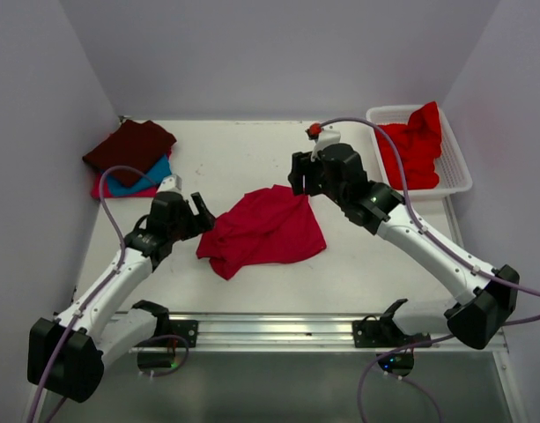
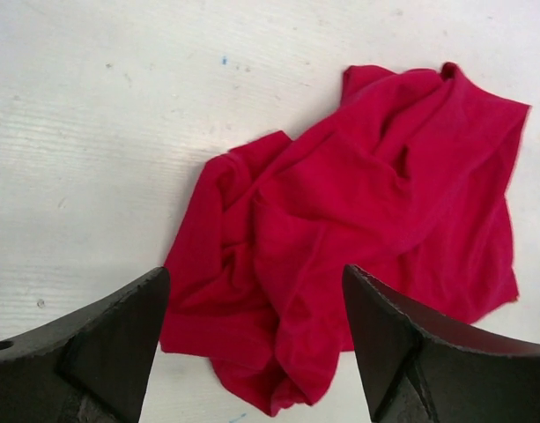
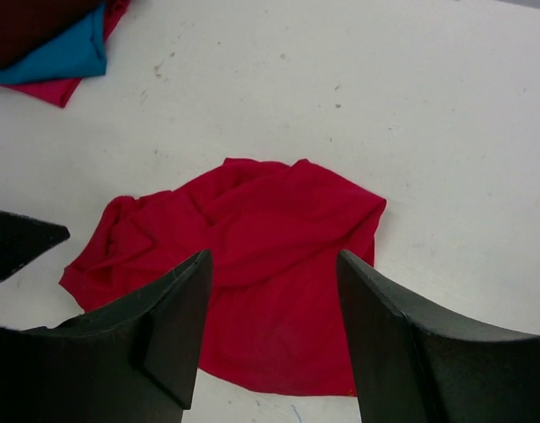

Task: Fold and stack the t-shirts
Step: Move the tshirt to the center of the board

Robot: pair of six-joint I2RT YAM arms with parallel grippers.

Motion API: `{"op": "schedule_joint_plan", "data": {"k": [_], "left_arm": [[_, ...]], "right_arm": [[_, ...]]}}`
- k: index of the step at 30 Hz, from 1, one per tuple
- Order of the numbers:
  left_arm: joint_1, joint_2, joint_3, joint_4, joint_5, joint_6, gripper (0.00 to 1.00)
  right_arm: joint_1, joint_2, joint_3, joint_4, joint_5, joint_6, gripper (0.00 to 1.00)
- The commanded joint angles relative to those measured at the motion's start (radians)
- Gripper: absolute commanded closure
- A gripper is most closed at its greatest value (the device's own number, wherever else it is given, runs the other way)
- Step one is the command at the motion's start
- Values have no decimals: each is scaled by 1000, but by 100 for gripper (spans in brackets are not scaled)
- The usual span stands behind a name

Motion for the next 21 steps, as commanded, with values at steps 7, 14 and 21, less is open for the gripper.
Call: {"op": "schedule_joint_plan", "data": {"k": [7, 14, 21], "left_arm": [[-5, 311, -17, 181, -27, -25, 27], [-5, 396, -11, 239, -76, -20, 30], [-5, 497, 0, 302, -54, -13, 59]], "right_arm": [[1, -62, -68, 17, -10, 53, 44], [0, -100, -106, 13, -1, 44, 51], [0, -119, -126, 1, 5, 43, 71]]}}
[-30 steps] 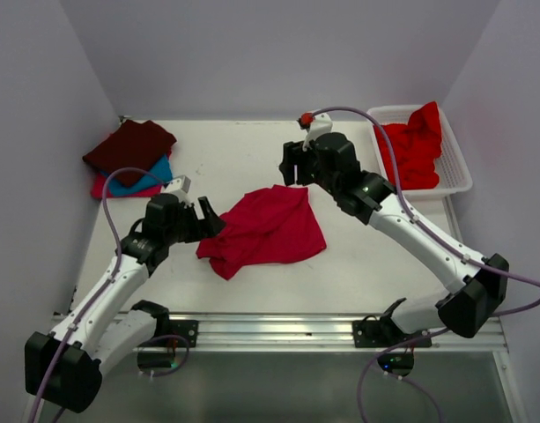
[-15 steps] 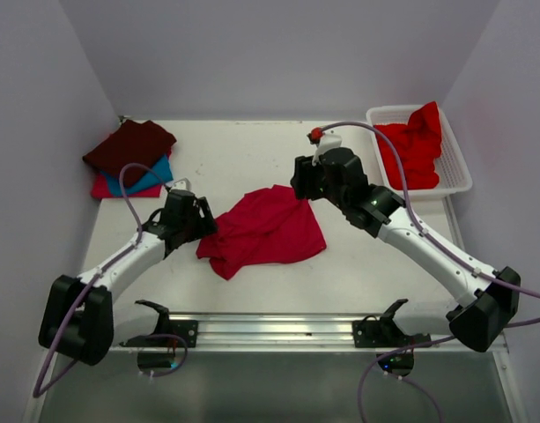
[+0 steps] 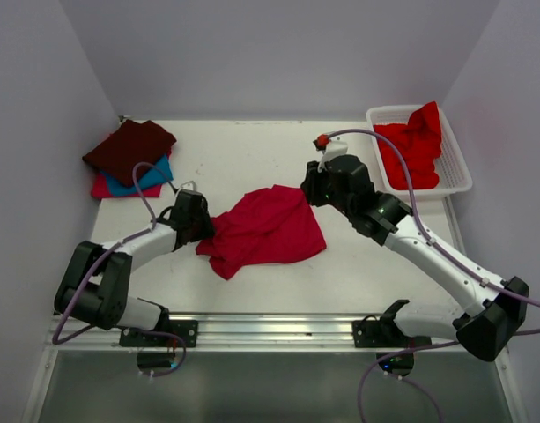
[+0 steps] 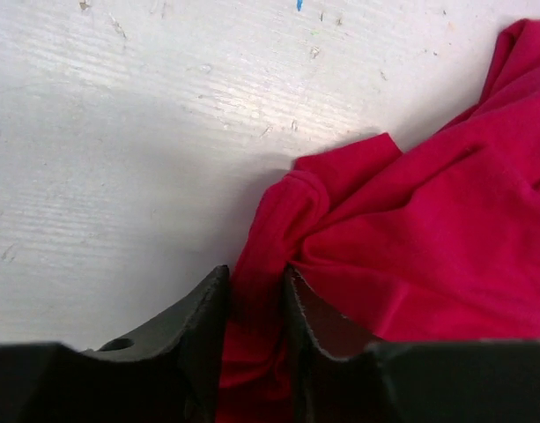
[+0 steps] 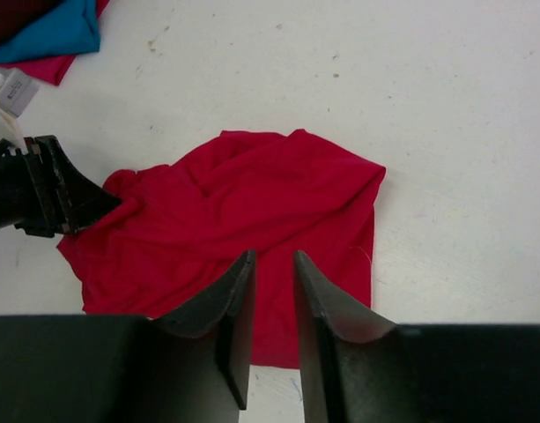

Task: Fold and stack the t-shirts
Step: Move the tshirt to the center of the board

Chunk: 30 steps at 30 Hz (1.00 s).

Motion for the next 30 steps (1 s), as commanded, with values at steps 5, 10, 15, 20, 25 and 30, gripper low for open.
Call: {"op": "schedule_joint_plan", "data": {"k": [5, 10, 15, 20, 25, 30], "left_arm": [[-3, 76, 20, 101, -10, 10, 100], [-3, 35, 58, 92, 2, 39, 100], [-3, -75, 285, -69, -56, 151, 100], [-3, -142, 545, -196, -94, 232, 100], [-3, -169, 695, -250, -53, 251, 100], [-3, -184, 781, -279, -13, 268, 100]], "right_arm": [[1, -41, -22, 2, 19, 8, 88], [0, -39, -28, -3, 31, 6, 94], [1, -26, -40, 7, 33, 4, 96], [1, -4, -51, 28, 24, 12, 97], [0, 22, -52, 45, 17, 14, 99], [1, 30, -55, 57, 30, 14, 100]]}}
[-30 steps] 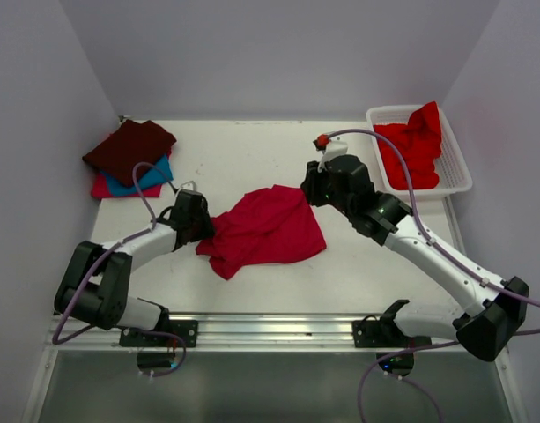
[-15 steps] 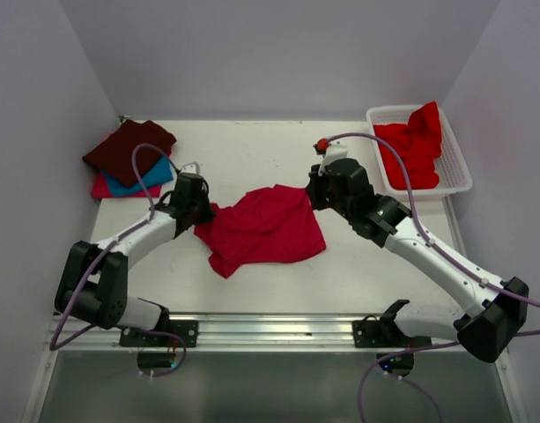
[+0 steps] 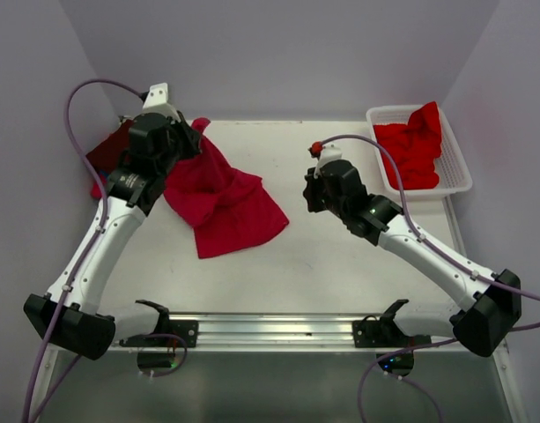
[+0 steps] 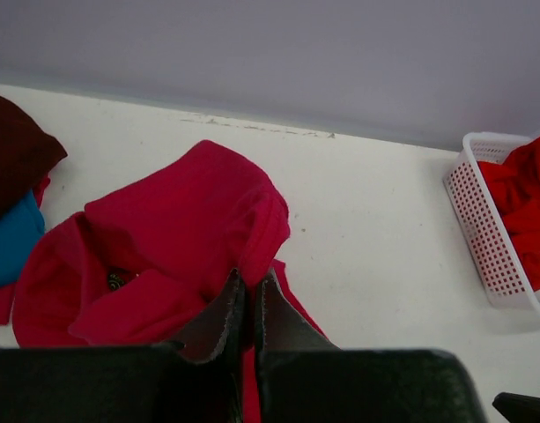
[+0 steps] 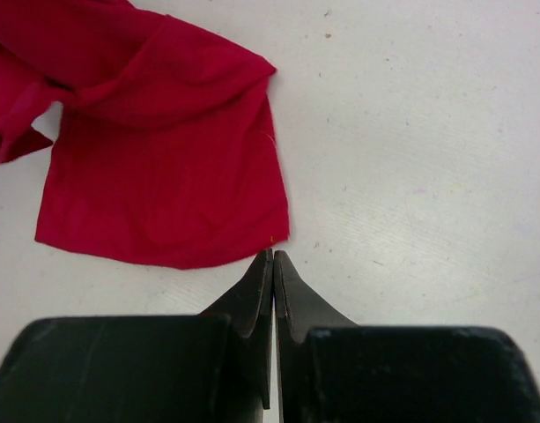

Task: Fold and stack the t-shirts
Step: Move the tshirt to the center of the board

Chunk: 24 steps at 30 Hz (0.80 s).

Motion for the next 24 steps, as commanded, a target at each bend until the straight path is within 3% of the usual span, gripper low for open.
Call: {"op": "schedule_joint_plan", "data": {"k": [1, 10, 12, 14, 15, 18, 24], "left_arm": [[-2, -15, 92, -60, 40, 43, 100], [-4, 19, 292, -198, 272, 106, 100], [-4, 16, 312, -217, 306, 109, 100], [-4, -3, 316, -235, 336, 111, 100], [-4, -17, 319, -243, 341, 114, 100], [-4, -35, 327, -272, 337, 137, 100], [-4, -35, 367, -335, 375, 146, 100]], "right_arm": [[1, 4, -7, 53, 25, 9, 100], [0, 94, -7, 131, 48, 36, 100], [0, 134, 8, 151, 47, 39, 81], [-2, 195, 40, 156, 53, 47, 72], [-2, 214, 53, 154, 60, 52, 53], [-8, 261, 88, 151, 109, 90, 38], [-28, 300, 119, 164, 151, 148, 33]]}}
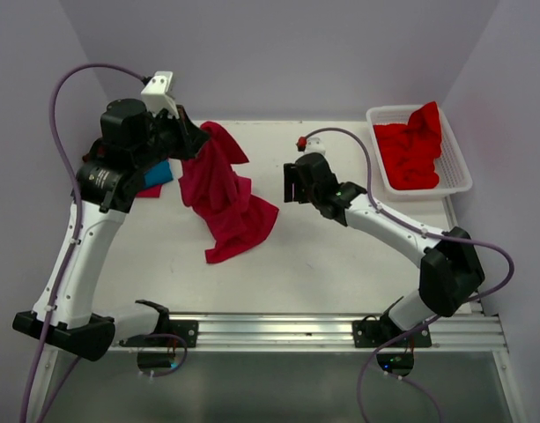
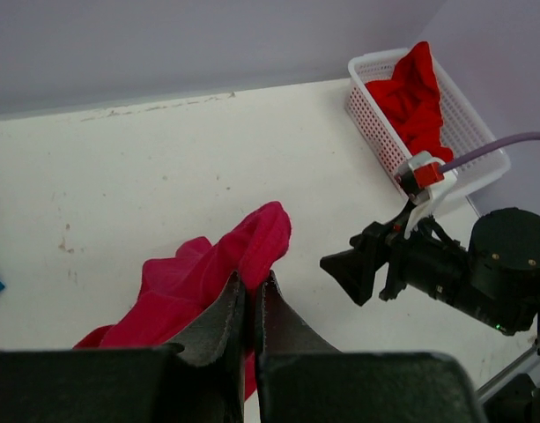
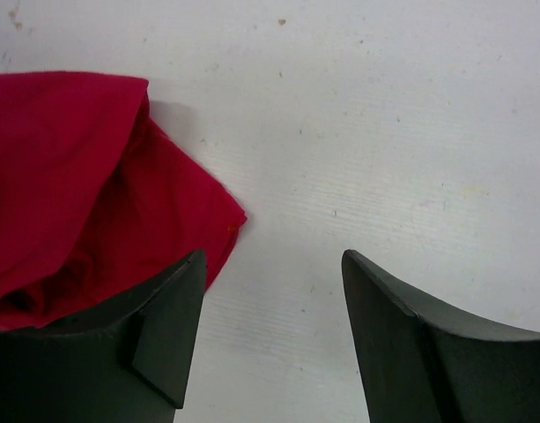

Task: Fold and stack the t-shirts
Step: Move the tshirt to the center of the board

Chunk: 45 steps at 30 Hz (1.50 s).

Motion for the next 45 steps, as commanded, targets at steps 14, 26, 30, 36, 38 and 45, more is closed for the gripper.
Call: {"op": "schedule_joint_plan", "data": {"k": [14, 26, 30, 36, 38, 45], "left_arm": [[-6, -62, -46, -50, 417, 13, 100], [-206, -111, -377, 2, 448, -1, 100], [-330, -115, -432, 34, 466, -23, 96], [-525, -111, -502, 39, 302, -61, 41], [-539, -152, -500, 30, 182, -95, 19], [-536, -278, -535, -10, -441, -295, 1]], "right_arm": [[-22, -18, 95, 23, 180, 58, 33], [-56, -226, 119, -27, 505, 20, 32], [-63, -220, 171, -54, 510, -15, 31], [-66, -225, 177, -60, 507, -20, 30], [-68, -225, 179, -66, 504, -23, 29], [-68, -248, 180, -84, 487, -28, 27]]}}
